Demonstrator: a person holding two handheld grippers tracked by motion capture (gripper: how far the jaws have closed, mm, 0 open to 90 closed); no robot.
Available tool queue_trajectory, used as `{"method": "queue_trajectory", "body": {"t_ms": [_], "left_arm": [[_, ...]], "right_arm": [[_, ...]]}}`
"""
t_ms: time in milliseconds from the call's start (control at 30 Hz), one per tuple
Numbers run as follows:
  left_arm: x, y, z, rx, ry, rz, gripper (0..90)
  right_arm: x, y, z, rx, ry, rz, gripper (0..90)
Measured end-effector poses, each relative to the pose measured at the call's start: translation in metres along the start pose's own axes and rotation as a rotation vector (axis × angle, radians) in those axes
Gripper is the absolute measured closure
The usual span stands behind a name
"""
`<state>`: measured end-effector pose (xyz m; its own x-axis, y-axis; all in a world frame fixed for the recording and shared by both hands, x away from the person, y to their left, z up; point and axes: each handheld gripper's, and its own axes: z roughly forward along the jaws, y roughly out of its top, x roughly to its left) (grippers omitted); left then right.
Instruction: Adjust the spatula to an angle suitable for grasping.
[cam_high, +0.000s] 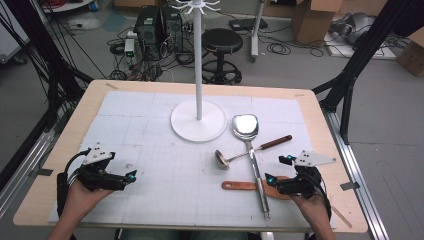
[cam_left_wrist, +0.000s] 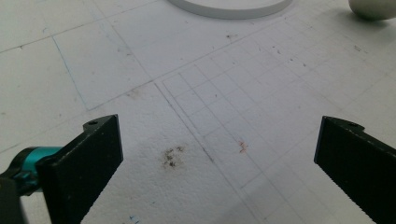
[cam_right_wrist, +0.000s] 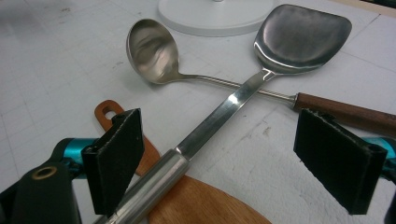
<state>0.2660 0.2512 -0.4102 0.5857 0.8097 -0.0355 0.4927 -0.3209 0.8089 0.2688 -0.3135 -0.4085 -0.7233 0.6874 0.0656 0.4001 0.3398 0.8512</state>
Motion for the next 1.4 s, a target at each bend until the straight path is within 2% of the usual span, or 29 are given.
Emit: {"method": "queue_trajectory", "body": {"t_ms": [133, 300, 533, 567, 600, 800, 933, 1200, 1400], "left_arm": [[-0.0004, 0.0001, 0.0003, 0.001, 0.001, 0.002, 1.7], [-0.0011, 0.0001, 0.0007, 0.001, -0.002, 0.002, 1.7], [-0.0013, -0.0001, 0.0009, 0.003, -0.005, 0.005, 1.7], [-0.0013, -0.0001, 0.0009, 0.003, -0.005, 0.005, 1.7], [-0.0021, 0.0002, 0.0003, -0.002, -0.007, 0.005, 1.7], [-0.003, 0.0007, 0.0001, -0.004, -0.008, 0.008, 1.7], [-0.0016, 0.0003, 0.0005, -0.001, -0.006, 0.009, 1.7], [-0.0026, 0.001, 0.0022, -0.002, -0.008, 0.009, 1.7], [-0.0019, 0.0009, 0.001, -0.005, -0.004, 0.009, 1.7]], "right_arm": [[0.0005, 0.0021, -0.0003, -0.009, 0.006, 0.001, 16.6], [-0.0014, 0.0029, 0.0004, -0.003, 0.026, 0.007, 22.8], [-0.0015, 0.005, 0.0004, 0.019, 0.065, -0.004, 40.1], [-0.0015, 0.005, 0.0004, 0.019, 0.065, -0.004, 40.1], [-0.0002, 0.0056, -0.0006, 0.024, 0.067, -0.005, 45.4], [0.0011, 0.0061, -0.0014, 0.031, 0.068, -0.003, 59.8], [-0.0021, 0.0057, 0.0014, 0.048, 0.087, -0.013, 72.5], [-0.0046, 0.0035, 0.0054, 0.081, 0.11, -0.019, 84.8], [-0.0049, 0.0019, 0.0079, 0.105, 0.12, -0.012, 88.8]]}}
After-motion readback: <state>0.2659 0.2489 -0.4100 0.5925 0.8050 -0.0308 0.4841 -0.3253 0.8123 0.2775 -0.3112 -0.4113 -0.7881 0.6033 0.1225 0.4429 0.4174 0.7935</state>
